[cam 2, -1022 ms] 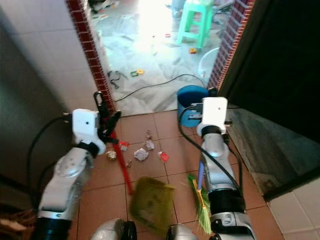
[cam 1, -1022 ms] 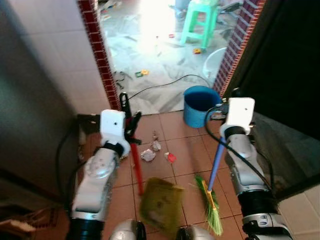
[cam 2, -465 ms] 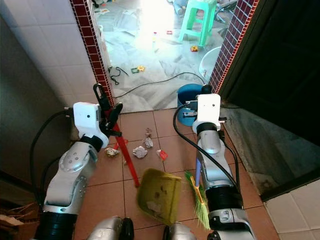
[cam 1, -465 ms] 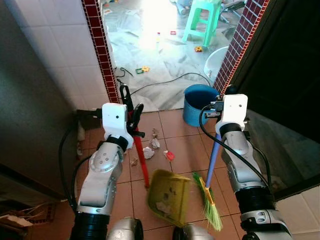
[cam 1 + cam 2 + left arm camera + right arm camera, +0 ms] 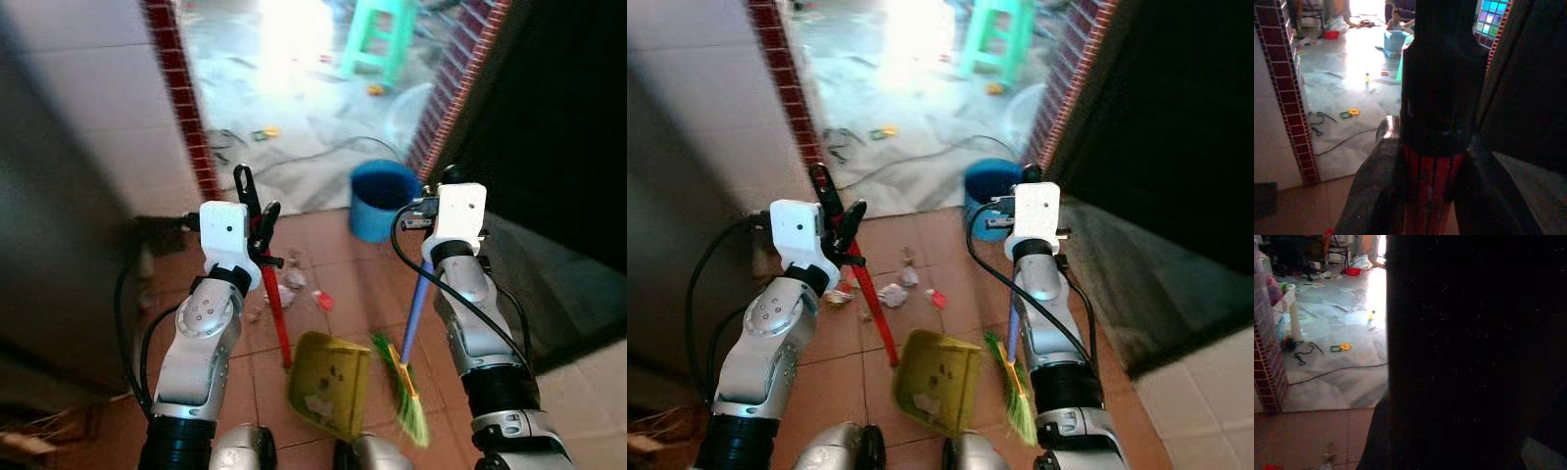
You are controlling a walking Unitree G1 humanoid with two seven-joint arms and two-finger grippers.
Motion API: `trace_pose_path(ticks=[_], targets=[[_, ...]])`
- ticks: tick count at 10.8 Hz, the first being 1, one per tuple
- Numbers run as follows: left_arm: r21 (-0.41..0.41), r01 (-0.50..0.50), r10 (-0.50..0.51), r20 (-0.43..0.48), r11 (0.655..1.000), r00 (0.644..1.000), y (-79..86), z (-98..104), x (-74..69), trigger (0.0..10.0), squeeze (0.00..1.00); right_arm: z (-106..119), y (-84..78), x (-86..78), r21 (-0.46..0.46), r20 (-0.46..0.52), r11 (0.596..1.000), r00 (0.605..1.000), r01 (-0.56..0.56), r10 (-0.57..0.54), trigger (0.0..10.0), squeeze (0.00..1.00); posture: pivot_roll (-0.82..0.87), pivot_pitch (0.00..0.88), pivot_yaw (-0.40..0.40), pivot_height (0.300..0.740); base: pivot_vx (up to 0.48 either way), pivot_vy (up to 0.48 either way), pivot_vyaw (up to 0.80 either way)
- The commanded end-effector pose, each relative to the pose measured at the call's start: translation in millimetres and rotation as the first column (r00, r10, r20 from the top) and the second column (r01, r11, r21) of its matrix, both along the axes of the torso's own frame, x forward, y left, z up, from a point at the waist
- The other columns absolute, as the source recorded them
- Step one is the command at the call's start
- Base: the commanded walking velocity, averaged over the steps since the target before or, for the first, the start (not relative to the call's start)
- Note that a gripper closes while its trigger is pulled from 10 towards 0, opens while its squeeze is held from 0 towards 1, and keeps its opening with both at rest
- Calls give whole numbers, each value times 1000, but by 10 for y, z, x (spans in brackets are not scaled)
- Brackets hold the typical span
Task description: Sweep floor
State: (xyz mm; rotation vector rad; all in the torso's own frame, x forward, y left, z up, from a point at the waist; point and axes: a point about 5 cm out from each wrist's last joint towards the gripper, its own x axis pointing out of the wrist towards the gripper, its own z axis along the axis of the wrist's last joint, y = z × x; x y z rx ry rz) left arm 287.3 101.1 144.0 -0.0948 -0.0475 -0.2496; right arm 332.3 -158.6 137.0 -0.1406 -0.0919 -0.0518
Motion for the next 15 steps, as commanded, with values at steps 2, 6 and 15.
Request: trace_pose_path(ticks=[2,6,15], targets=[[-23,21,-20,47,1000,999,-44,105,2,10000,0,5,-33,6,-8,0,1000,1000,-2,2,10000,0,18,77,-69,740,0,-133,0],[-29,54,-54,29,998,998,-81,56,-11,10000,0,-22,-21,-14,-5,-5,1000,1000,1,-1,10000,0,-8,52,-50,740,0,-313,0],[51,-209,206,52,977,977,272,25,85,10000,0,-72,-149,-47,2,-9,999,999,48,-48,10000,0,2,55,-24,740,0,-258,0]])
